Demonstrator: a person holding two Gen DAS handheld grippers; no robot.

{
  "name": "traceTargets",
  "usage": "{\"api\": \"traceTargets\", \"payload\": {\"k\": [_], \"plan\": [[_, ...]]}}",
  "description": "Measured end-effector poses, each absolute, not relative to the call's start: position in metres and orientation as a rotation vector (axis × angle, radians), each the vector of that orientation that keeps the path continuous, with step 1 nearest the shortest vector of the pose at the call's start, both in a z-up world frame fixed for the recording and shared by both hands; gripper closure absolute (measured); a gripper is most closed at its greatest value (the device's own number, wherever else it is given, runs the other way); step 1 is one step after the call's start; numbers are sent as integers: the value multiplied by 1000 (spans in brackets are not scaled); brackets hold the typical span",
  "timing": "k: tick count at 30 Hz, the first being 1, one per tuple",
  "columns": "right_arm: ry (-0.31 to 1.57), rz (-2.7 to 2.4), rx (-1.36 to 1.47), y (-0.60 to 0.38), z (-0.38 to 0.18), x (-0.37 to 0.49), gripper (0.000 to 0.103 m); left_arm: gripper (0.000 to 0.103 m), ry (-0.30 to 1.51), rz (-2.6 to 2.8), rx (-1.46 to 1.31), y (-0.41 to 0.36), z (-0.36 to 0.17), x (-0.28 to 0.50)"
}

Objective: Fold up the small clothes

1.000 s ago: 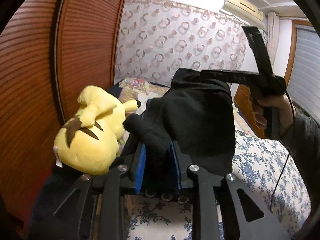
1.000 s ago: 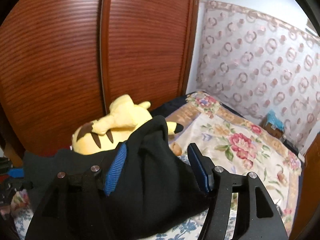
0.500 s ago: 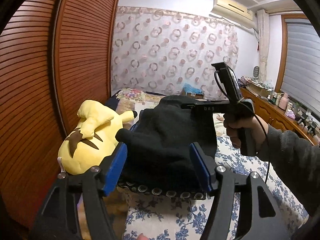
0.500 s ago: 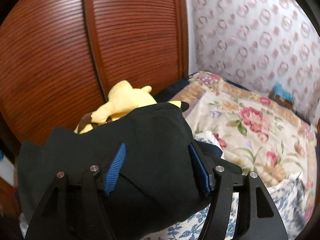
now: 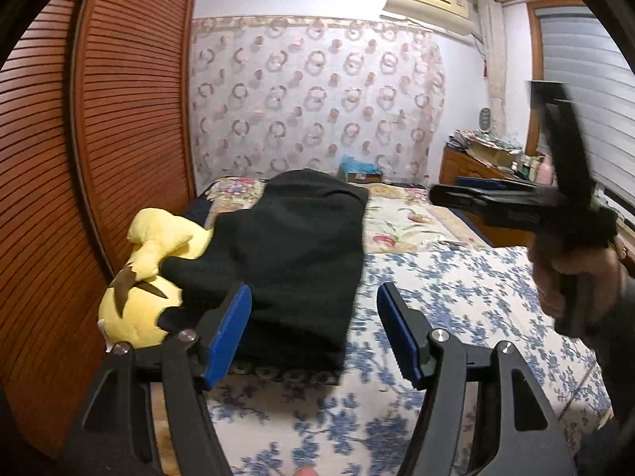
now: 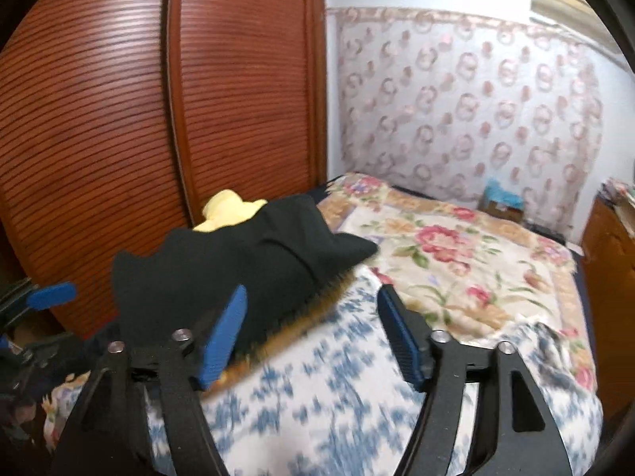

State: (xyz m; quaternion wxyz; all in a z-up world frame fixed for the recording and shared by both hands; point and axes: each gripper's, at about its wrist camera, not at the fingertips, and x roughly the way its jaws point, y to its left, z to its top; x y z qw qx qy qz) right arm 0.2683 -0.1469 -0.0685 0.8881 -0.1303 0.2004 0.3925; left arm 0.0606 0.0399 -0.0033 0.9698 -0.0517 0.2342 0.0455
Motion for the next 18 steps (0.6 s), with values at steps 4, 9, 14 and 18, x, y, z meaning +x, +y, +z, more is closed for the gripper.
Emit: {"api": "traceTargets", "payload": {"k": [4, 9, 14, 18], "plan": [[404, 748, -224, -197, -72, 238, 17, 38, 475, 55, -82, 13, 0, 63], [389, 651, -168, -253, -73, 208, 16, 38, 465, 19, -64, -19, 7, 64], [350, 521, -136, -300, -73, 174, 16, 37, 452, -12, -46, -50, 16, 67], [337, 463, -108, -326, -70, 162, 16, 37, 436, -28, -37, -69, 24, 68]]}}
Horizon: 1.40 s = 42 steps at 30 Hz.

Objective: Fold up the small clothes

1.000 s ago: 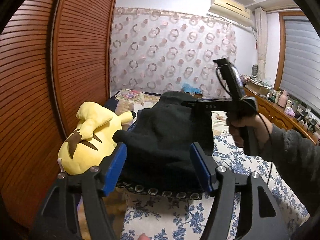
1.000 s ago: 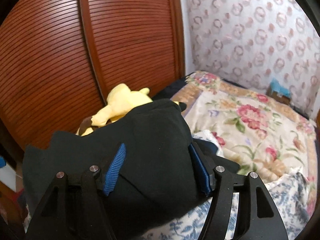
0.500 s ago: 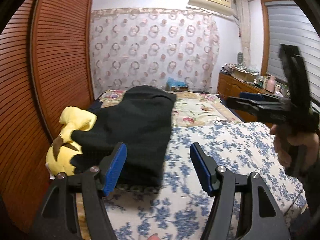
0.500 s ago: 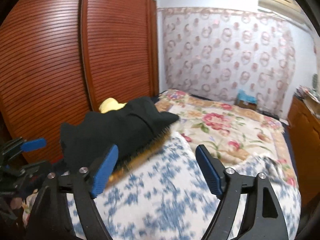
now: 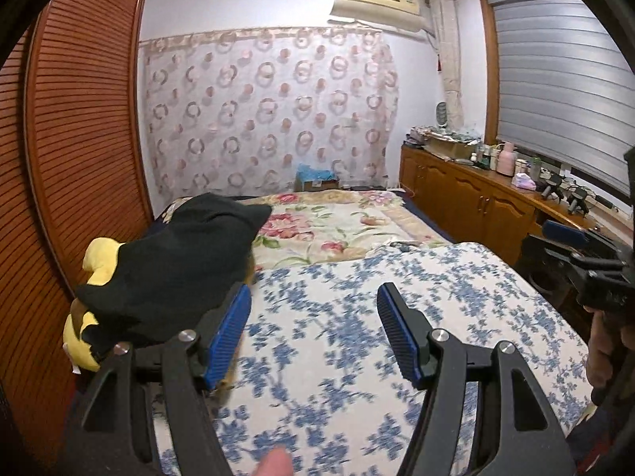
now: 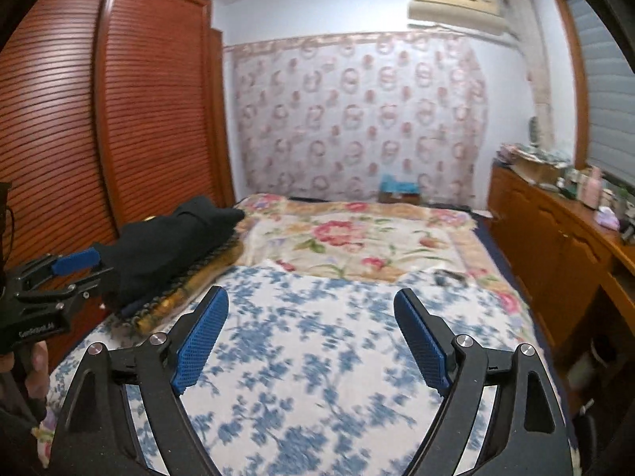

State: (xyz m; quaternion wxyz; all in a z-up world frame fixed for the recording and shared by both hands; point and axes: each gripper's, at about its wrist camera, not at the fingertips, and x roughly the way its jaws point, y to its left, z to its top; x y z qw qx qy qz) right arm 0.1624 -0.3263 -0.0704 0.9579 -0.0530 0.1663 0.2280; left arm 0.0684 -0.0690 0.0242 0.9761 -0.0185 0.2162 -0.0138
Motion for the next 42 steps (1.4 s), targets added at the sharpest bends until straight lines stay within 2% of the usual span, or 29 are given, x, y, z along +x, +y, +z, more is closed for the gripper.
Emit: {"api": "traceTargets", "payload": {"k": [12, 42], "plan": [[280, 383, -68, -361, -66, 142, 16, 37, 425, -33, -39, -89, 35, 68], [278, 374, -64, -368, -69, 138, 16, 37, 395, -5, -30, -92, 41, 56]]}}
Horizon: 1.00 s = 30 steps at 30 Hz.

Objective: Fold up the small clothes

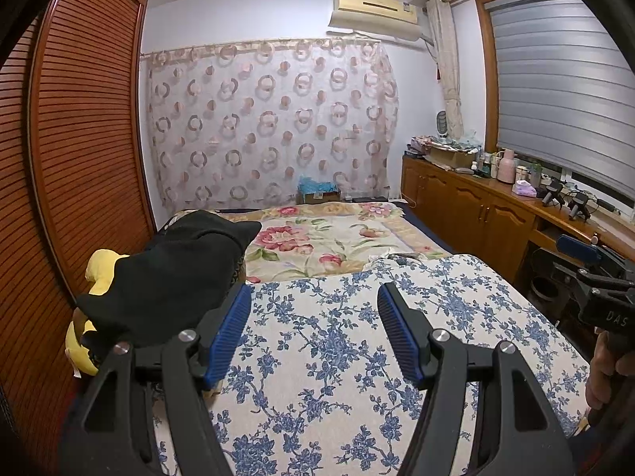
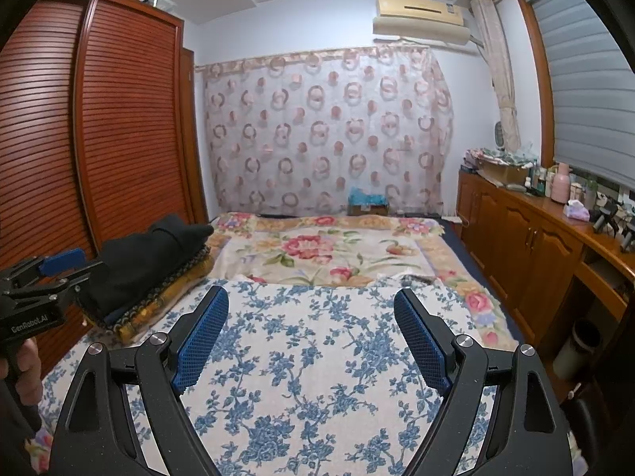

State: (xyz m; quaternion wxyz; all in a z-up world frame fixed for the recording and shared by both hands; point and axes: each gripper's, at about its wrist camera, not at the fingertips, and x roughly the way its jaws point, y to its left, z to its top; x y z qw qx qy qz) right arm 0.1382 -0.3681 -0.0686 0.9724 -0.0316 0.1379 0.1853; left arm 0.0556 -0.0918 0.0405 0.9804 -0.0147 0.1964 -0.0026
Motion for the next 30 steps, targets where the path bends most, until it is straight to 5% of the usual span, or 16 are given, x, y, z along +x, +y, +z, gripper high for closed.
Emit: {"api": "traceTargets", "payload": {"k": [30], "plan": [[274, 372, -67, -370, -68, 138, 16, 37, 392, -3, -27, -92, 39, 54]]}}
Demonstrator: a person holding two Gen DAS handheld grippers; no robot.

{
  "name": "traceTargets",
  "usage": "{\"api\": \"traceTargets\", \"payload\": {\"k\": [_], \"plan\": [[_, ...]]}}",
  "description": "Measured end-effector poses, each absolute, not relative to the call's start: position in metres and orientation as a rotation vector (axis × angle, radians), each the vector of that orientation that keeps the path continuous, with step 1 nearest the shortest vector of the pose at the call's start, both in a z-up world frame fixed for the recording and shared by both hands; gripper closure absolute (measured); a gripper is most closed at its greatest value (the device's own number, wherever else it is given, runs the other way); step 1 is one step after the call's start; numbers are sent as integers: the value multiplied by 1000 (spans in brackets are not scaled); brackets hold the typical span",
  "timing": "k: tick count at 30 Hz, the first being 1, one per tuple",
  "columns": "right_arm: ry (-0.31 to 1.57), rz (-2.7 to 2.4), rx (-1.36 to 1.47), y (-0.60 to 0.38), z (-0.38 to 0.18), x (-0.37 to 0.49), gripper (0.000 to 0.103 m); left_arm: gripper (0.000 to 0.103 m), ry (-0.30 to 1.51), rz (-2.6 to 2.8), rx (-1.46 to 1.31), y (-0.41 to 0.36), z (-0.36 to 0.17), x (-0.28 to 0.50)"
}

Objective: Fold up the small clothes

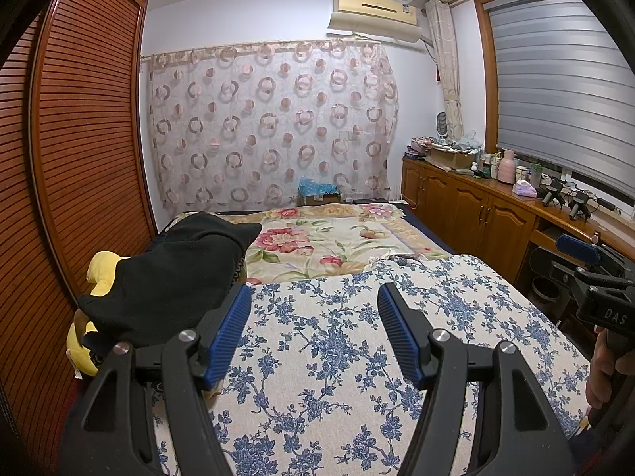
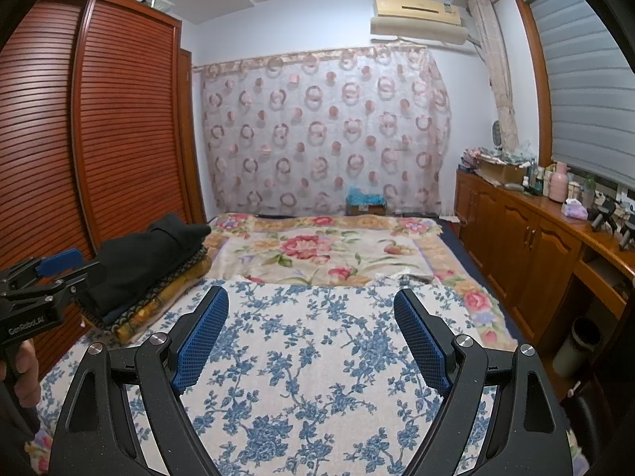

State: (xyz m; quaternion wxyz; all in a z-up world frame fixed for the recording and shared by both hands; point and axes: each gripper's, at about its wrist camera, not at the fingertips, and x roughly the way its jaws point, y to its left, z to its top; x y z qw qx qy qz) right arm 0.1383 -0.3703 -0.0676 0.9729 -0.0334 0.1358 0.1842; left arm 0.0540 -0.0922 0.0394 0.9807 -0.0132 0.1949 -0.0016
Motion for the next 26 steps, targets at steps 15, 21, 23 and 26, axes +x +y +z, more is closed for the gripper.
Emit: {"api": "traceTargets", "payload": {"k": [15, 21, 23, 26], "plan": [[277, 372, -66, -371, -69, 138, 16, 37, 394, -2, -26, -93, 40, 53], [277, 372, -65, -371, -69, 138, 16, 37, 393, -3, -26, -92, 40, 53], [276, 371, -65, -371, -69, 138, 16, 37, 393, -2, -25, -93, 39, 53], [276, 372, -66, -372, -69, 137, 16, 37, 393, -1, -25, -93, 40, 53]]}}
